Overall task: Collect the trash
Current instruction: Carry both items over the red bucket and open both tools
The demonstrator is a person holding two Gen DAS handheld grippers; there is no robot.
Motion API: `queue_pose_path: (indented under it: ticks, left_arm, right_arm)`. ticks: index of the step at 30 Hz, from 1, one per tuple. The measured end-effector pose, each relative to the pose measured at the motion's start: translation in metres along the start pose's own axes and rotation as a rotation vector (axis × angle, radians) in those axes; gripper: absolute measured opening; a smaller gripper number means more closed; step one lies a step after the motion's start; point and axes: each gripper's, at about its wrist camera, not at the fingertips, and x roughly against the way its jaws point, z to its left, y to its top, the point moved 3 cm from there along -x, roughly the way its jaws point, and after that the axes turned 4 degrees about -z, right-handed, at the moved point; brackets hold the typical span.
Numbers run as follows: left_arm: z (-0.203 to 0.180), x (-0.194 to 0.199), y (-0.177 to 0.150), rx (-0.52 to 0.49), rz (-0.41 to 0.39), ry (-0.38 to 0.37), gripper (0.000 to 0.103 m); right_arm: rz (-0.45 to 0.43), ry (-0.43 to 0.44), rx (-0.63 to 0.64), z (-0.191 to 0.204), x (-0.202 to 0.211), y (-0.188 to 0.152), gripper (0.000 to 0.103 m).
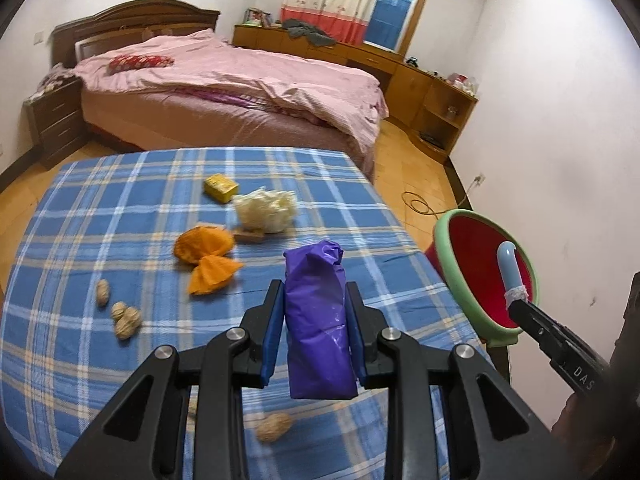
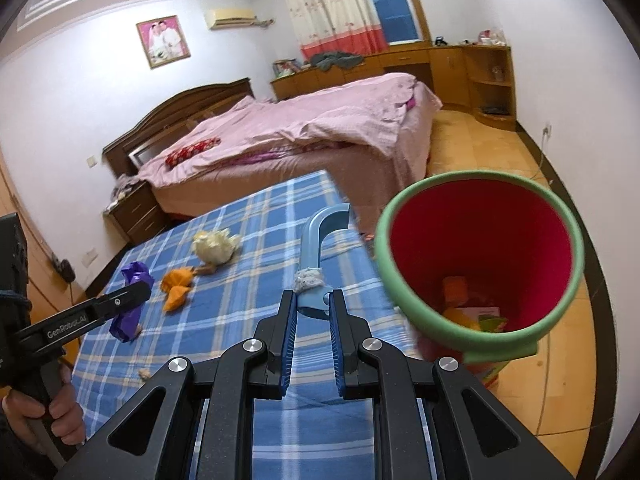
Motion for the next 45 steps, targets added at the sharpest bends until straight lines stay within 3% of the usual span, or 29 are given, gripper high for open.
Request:
queue_pose_path:
  ticks: [24,33,45]
  left_arm:
    - [-0.112,-0.056,0.021,-0.179,0.039,-0.139,0.03]
    - [-0.165,-0.095,0.017,-0.261,0.078,-0.208,0.03]
    - [-0.206,-0.147,-0.001,-0.321,0.152,-0.249,0.03]
  right_arm:
    - [-0.076,-0.13,-0.074,-0.083,0.017,0.027,0.016]
    - [-0.062,-0.178,-0.125,-0.12,0.007,0.027,0.016]
    - [-0.018,-0.25,-0.204,-0.171,-0.009,0.016,0.016]
